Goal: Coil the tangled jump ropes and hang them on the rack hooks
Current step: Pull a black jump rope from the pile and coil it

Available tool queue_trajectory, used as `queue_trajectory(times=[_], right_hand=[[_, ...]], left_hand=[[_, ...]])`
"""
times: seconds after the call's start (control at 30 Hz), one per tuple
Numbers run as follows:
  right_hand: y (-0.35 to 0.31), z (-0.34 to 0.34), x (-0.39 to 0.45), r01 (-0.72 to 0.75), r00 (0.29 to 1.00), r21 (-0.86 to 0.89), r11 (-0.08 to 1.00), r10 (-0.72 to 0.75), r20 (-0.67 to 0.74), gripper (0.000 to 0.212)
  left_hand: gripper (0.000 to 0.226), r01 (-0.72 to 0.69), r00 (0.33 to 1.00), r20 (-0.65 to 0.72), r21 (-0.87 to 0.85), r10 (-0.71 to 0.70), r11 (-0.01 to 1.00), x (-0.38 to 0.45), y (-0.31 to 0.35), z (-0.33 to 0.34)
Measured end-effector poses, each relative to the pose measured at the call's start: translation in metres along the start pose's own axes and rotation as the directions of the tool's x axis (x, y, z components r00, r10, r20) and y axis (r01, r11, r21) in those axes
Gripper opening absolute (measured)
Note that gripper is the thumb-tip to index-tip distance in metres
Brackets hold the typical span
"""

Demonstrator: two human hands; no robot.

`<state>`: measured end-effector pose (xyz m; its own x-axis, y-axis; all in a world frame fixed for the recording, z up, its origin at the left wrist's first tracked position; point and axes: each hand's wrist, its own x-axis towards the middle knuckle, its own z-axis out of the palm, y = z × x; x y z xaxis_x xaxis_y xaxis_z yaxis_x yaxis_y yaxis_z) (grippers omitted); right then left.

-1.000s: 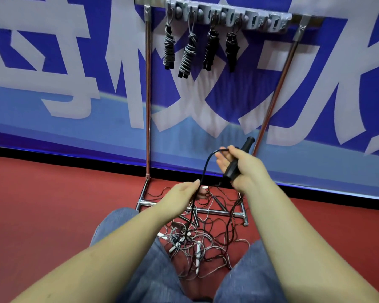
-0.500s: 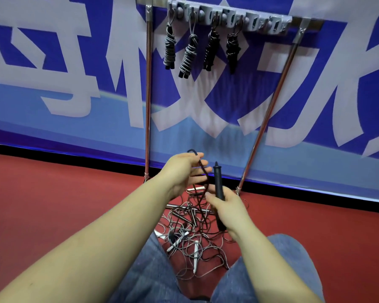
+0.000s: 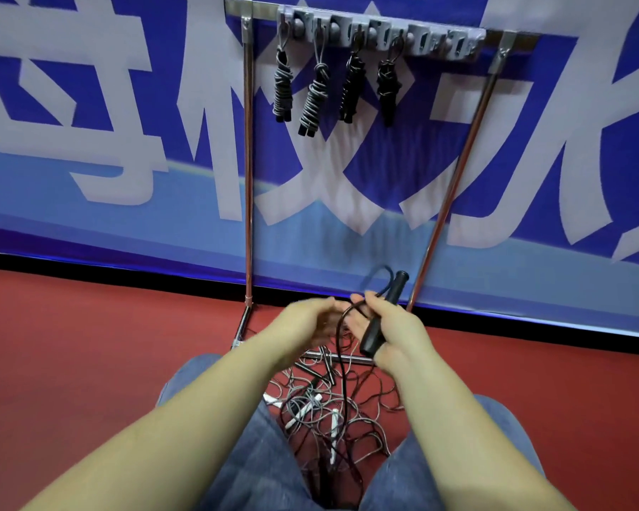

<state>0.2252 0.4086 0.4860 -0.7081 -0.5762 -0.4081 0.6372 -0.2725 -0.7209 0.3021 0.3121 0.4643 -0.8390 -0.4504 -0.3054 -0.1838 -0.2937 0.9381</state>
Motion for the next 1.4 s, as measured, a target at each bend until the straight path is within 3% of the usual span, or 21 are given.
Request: queue_trajectory(times=[0.07, 0.17, 0.37, 0.47, 0.57, 0.67, 0.77, 0.9, 1.03, 1.1, 1.23, 1.3, 1.4], right_hand=[[-0.01, 0.007, 0.001, -0.02, 1.0, 0.068, 0.998, 0.02, 0.006, 0.006], [-0.026, 0.013, 0.002, 0.007, 1.0, 0.042, 0.999, -0.007, -0.018, 0.012], [-0.039, 0.008, 0.01, 0.126, 0.992, -0.133, 0.983, -0.127, 0.001, 0.007], [-0.02, -0.006, 0.004, 0.115, 0.993, -0.375, 0.92, -0.1, 0.06, 0.007], [0.016, -0.027, -0.001, 0.187, 0.982, -0.594, 0.782, -0.128, 0.14, 0.009], [0.034, -0.036, -0.009, 0.241, 0.969, -0.636, 0.733, -0.144, 0.202, 0.009], [0.031, -0.032, -0.01, 0.275, 0.959, -0.624, 0.731, -0.169, 0.226, 0.014], [0.022, -0.023, -0.008, 0.282, 0.959, -0.523, 0.804, -0.223, 0.174, 0.015], [0.0, -0.008, -0.003, 0.178, 0.982, -0.285, 0.942, -0.153, 0.107, 0.016], [-0.011, -0.002, 0.0, 0.134, 0.988, -0.228, 0.964, -0.114, 0.099, 0.017], [-0.026, 0.01, 0.003, 0.098, 0.991, -0.146, 0.984, -0.083, 0.105, 0.016], [-0.03, 0.014, 0.004, 0.097, 0.989, -0.104, 0.99, -0.084, 0.125, 0.012], [-0.031, 0.012, 0.005, 0.093, 0.984, -0.089, 0.992, -0.077, 0.161, 0.012]], left_hand=[[0.039, 0.036, 0.995, 0.089, 0.125, -0.048, 0.992, -0.002, -0.019, 0.001], [0.037, 0.025, 0.981, 0.187, 0.19, -0.061, 0.981, -0.011, -0.03, 0.007], [0.019, -0.121, 0.981, 0.175, 0.227, 0.082, 0.966, -0.016, -0.015, 0.005], [0.019, -0.128, 0.992, 0.032, 0.086, 0.126, 0.988, -0.011, -0.002, 0.005], [0.017, -0.109, 0.99, -0.113, -0.256, 0.083, 0.96, -0.004, 0.015, 0.006], [0.017, -0.096, 0.984, -0.176, -0.423, 0.022, 0.901, 0.002, 0.028, 0.007], [0.031, -0.082, 0.984, -0.18, -0.456, -0.001, 0.886, 0.01, 0.034, 0.003], [0.026, -0.108, 0.982, -0.183, -0.371, 0.042, 0.922, 0.012, 0.026, 0.001], [0.02, -0.029, 0.992, -0.123, 0.053, 0.036, 0.998, 0.021, -0.019, 0.0], [0.018, -0.025, 0.995, -0.086, 0.277, 0.051, 0.961, 0.026, -0.042, -0.007], [0.008, -0.227, 0.966, 0.017, 0.533, 0.259, 0.815, 0.006, -0.055, -0.011], [0.016, -0.241, 0.958, 0.008, 0.56, 0.285, 0.793, 0.001, -0.05, -0.012], [0.019, -0.172, 0.974, -0.102, 0.258, 0.204, 0.951, -0.001, -0.032, -0.008]])
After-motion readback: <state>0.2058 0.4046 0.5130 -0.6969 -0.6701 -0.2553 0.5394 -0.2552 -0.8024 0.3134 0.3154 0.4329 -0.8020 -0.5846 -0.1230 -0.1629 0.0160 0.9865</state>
